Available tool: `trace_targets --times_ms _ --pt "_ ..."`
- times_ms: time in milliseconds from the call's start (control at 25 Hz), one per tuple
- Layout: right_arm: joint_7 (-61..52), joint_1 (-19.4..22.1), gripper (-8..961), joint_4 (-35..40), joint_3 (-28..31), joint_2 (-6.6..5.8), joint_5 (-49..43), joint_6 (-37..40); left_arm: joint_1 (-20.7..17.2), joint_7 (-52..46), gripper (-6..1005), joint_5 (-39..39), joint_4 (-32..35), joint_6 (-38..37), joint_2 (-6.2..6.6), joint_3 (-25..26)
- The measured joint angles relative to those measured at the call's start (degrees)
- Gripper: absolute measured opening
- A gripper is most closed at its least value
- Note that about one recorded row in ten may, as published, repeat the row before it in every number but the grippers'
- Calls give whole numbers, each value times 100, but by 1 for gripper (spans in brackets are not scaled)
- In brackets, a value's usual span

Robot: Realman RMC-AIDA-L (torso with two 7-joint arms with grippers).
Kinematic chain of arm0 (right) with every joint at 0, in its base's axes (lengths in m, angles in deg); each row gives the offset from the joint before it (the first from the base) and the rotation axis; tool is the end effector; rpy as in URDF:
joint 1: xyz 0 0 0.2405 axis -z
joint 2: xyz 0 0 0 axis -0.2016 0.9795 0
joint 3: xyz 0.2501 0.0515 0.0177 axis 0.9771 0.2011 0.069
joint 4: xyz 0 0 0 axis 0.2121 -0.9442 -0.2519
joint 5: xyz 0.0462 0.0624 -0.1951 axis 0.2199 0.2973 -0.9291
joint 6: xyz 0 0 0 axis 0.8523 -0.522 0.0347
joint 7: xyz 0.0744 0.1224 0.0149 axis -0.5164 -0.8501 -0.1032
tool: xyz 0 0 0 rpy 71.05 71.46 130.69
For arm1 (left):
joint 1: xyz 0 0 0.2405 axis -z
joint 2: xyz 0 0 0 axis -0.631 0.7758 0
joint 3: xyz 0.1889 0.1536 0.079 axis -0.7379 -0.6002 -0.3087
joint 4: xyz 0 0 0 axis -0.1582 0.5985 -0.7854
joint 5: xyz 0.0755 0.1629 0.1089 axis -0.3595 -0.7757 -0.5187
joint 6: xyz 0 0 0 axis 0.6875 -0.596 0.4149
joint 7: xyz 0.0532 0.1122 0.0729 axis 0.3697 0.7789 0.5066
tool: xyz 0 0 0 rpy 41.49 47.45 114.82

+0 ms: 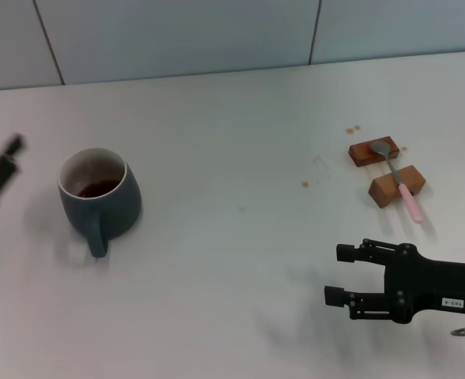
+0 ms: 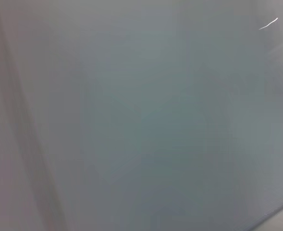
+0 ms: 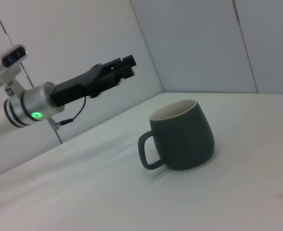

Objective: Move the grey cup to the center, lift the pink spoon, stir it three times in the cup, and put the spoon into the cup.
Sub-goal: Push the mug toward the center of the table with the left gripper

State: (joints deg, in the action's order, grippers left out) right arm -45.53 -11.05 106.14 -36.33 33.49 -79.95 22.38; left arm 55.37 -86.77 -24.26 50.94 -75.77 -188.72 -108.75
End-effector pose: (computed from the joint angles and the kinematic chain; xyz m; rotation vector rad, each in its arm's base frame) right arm 0.3204 0.2524 -0.0153 -2.6813 0.7491 0.7760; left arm -0.3294 0.3056 0.0345 -1.9852 -0.1462 -0.6818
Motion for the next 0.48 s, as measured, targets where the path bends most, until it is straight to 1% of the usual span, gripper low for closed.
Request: trace_targets --times_ms 40,80,120,160,200,280,320,400,440,480 --pt "0 0 837 0 6 0 0 20 27 468 595 9 -19 270 -89 279" --pt "0 0 837 0 13 0 3 34 172 1689 560 49 -234 751 -192 595" --pt "0 0 837 0 20 0 6 44 172 1689 524 49 -234 751 -192 595" --pt "-1 0 837 0 28 0 9 51 362 2702 488 121 -617 1003 -198 713" --pt "-1 0 837 1 34 0 11 52 362 2702 452 121 -617 1003 -198 713" --pt "-2 0 837 1 35 0 13 53 530 3387 380 166 -942 1145 -175 743" --pt "-2 0 837 1 35 0 14 54 550 3510 344 164 -981 1184 -176 714" --pt "-2 1 837 1 27 0 14 55 564 3585 303 160 -1004 1214 -181 669" --pt "-3 1 837 1 24 -2 14 57 563 3580 282 149 -1006 1230 -199 442" --pt "-3 1 837 1 24 -2 14 57 561 3564 261 150 -1008 1227 -206 332"
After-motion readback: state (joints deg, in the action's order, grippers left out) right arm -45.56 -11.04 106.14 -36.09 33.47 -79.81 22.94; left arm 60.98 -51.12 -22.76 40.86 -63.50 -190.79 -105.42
